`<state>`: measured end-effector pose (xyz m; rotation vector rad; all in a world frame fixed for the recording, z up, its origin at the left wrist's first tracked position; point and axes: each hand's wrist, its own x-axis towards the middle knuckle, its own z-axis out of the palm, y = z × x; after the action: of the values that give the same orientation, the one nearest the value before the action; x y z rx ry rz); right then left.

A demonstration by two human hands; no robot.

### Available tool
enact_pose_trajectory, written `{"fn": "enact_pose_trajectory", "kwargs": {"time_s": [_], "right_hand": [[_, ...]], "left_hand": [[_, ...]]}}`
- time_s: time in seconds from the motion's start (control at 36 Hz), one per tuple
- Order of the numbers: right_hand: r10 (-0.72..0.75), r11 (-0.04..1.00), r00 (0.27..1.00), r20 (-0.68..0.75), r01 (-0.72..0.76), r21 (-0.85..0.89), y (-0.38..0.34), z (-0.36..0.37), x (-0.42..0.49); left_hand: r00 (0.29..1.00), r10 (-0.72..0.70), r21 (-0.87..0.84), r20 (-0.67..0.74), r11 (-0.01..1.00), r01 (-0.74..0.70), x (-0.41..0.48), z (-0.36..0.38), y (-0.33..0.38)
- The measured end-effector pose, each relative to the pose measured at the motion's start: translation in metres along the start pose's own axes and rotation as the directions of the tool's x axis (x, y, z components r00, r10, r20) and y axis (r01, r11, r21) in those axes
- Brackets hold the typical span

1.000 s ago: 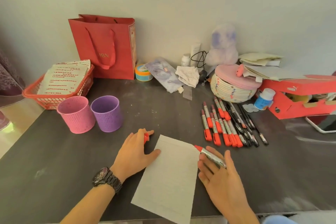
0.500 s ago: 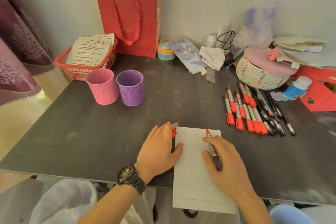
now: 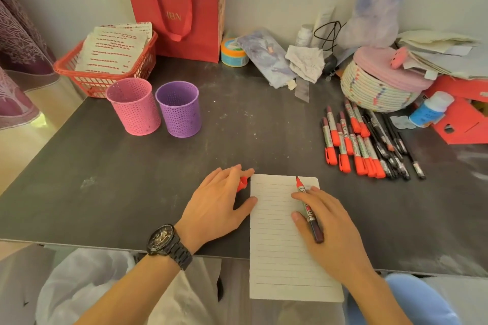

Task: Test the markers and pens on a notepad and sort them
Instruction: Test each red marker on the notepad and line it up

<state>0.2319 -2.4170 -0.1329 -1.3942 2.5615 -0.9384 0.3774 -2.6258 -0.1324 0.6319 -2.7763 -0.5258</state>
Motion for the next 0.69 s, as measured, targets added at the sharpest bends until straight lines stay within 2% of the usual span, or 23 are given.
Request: {"fn": "enact_pose_trajectory", "kwargs": {"time_s": [0.08, 0.17, 0.22, 0.28, 0.33, 0.39, 0.47, 0.56, 0.69], "right_hand": [[0.020, 0.989, 0.990, -0.139, 0.001, 0.145, -0.005, -0.003, 0.003], [0.101, 0.931, 0.961, -0.256, 0.000, 0.365, -0.019, -0.009, 0.015], [0.197, 0.798, 0.961, -0.193, -0.043, 0.601, -0.032, -0.014, 0.031], [0.286, 0.606, 0.957, -0.043, -0.146, 0.782, -0.042, -0.015, 0.048], [0.335, 0.454, 0.937, 0.095, -0.249, 0.855, -0.049, -0.012, 0.064], [0.353, 0.391, 0.922, 0.157, -0.298, 0.871, -0.052, -0.007, 0.077], [0.391, 0.420, 0.913, 0.115, -0.288, 0.860, -0.053, 0.005, 0.090], [0.429, 0.528, 0.903, 0.013, -0.262, 0.808, -0.051, 0.017, 0.090], [0.363, 0.649, 0.930, -0.058, -0.208, 0.732, -0.048, 0.026, 0.081]], "left_hand": [[1.000, -0.008, 0.005, -0.009, 1.000, 0.009, 0.000, 0.002, 0.002], [1.000, -0.003, 0.010, -0.020, 1.000, 0.003, 0.000, 0.003, 0.001], [1.000, 0.001, 0.009, -0.022, 1.000, 0.000, 0.001, 0.002, 0.001], [1.000, -0.002, 0.006, -0.016, 1.000, 0.002, 0.002, 0.002, 0.000], [1.000, -0.004, 0.000, -0.011, 1.000, 0.004, 0.003, 0.001, 0.000], [1.000, -0.013, -0.005, -0.007, 1.000, 0.013, 0.004, 0.001, 0.000], [0.999, -0.032, -0.015, -0.019, 0.999, 0.032, 0.004, 0.001, 0.001], [0.999, -0.043, -0.036, -0.021, 0.998, 0.043, 0.004, 0.000, 0.002], [0.999, -0.027, -0.065, -0.035, 0.998, 0.025, 0.005, -0.001, 0.001]]}}
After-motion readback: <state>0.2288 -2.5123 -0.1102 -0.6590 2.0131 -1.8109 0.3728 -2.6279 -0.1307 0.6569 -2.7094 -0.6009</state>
